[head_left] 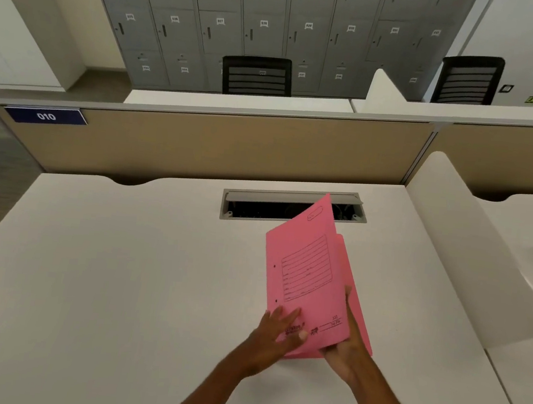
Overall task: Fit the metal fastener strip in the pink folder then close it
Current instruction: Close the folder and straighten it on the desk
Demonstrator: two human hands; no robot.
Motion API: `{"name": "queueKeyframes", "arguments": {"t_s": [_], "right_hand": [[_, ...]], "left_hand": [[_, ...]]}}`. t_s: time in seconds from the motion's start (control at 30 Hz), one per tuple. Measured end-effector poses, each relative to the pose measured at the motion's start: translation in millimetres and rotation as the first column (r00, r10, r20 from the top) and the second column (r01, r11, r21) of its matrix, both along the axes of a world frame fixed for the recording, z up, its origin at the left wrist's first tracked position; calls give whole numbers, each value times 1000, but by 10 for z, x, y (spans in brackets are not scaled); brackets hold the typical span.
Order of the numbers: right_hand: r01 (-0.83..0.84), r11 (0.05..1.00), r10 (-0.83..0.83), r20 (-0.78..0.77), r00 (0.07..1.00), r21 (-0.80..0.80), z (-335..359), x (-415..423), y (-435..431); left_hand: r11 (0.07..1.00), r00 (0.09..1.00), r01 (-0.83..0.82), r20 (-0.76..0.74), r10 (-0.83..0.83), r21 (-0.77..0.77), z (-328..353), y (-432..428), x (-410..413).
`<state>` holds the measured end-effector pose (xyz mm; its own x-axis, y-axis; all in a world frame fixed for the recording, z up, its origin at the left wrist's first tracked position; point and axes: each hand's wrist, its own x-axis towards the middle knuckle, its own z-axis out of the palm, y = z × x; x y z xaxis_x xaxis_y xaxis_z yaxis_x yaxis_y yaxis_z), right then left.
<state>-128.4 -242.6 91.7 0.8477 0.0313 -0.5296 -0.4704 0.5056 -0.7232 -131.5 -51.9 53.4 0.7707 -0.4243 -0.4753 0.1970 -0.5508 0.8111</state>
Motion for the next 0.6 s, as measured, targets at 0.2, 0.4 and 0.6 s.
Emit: {"name": "queueKeyframes", "arguments": {"t_s": [0.2, 0.4, 0.6], "right_hand": [[-47, 997, 44, -54, 998, -58, -43, 67, -222], [-97, 914, 56, -114, 992, -393, 107, 114, -380], [-143, 70, 179, -128, 975, -987, -381, 149, -561]], "left_hand": [[852, 957, 205, 84, -277, 482, -254, 9, 16], [770, 941, 186, 114, -318, 610, -314, -59, -7], [741, 946, 145, 128, -298, 656, -290, -162, -68]]}}
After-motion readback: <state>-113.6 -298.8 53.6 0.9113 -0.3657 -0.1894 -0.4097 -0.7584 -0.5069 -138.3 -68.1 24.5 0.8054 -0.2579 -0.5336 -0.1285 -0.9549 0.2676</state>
